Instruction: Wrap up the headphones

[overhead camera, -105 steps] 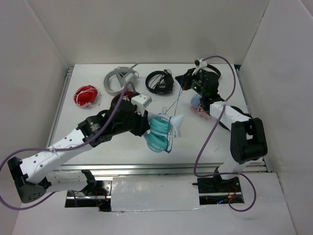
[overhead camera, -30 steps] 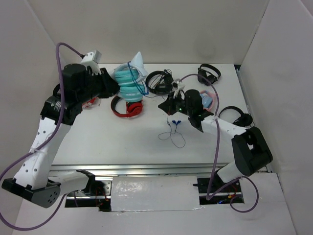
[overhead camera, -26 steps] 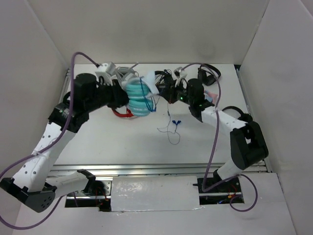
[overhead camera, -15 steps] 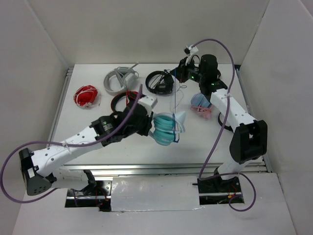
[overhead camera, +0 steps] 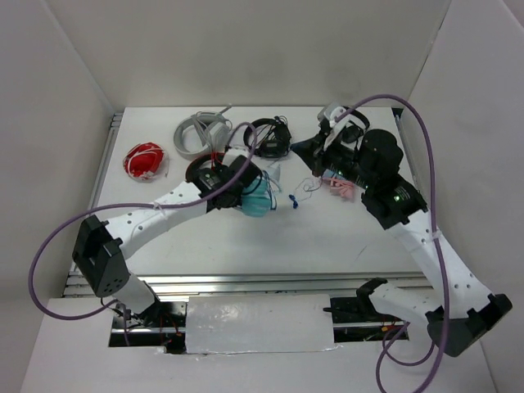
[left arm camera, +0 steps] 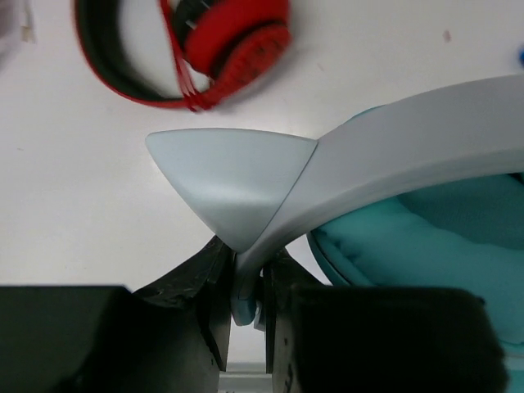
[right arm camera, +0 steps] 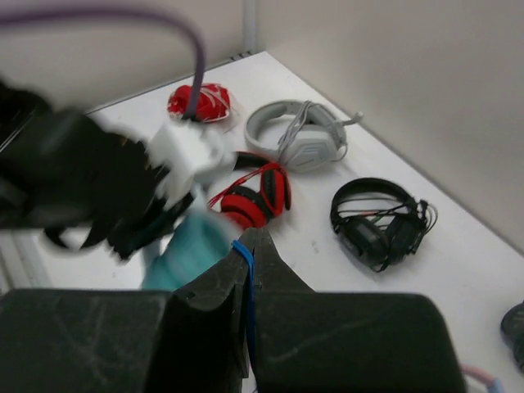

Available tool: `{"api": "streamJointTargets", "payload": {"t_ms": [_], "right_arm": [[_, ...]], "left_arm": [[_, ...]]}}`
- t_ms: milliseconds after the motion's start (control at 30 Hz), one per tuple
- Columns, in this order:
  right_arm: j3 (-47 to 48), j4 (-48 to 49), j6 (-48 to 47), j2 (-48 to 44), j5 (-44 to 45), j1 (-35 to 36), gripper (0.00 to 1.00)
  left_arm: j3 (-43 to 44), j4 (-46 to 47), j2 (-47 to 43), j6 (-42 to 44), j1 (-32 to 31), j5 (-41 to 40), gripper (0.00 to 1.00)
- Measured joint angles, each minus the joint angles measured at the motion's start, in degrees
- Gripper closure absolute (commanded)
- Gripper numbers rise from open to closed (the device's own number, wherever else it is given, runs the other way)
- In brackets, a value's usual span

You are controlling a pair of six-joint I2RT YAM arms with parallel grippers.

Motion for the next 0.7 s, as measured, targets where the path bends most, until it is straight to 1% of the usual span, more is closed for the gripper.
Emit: {"api": "streamJointTargets", "payload": {"t_ms": [133, 233, 367, 500, 600, 700], "right_arm": [[-3.6, -3.0, 1.7, -4.6, 4.6, 5.2, 1.0], [-9.1, -4.2, 4.4, -7.6, 7.5, 9.9, 1.0], [-18.1, -3.1, 8.5, -12.3, 9.4, 16.1, 1.0], [-21.6, -1.0, 11.9, -13.6, 10.4, 21.8, 1.0], [-25.3, 2.4, 14.8, -13.2, 11.1, 24.6, 1.0], [-29.4, 5.5, 17.2, -11.2, 11.1, 25.4, 1.0]], "left_arm": [[6.1, -2.4, 1.2, -1.5, 8.1, -1.1, 1.0], [12.4, -4.8, 3.7, -2.1, 14.3, -1.5, 1.0], [21.5, -9.0, 9.0, -1.8, 21.4, -0.2, 1.0], [26.5, -12.5, 12.0, -1.8, 26.8, 1.5, 1.0], [27.9, -13.5, 11.8, -1.6, 29.2, 4.7, 1.0], [27.9, -12.2, 9.9, -1.0, 31.8, 11.8, 1.0]]}}
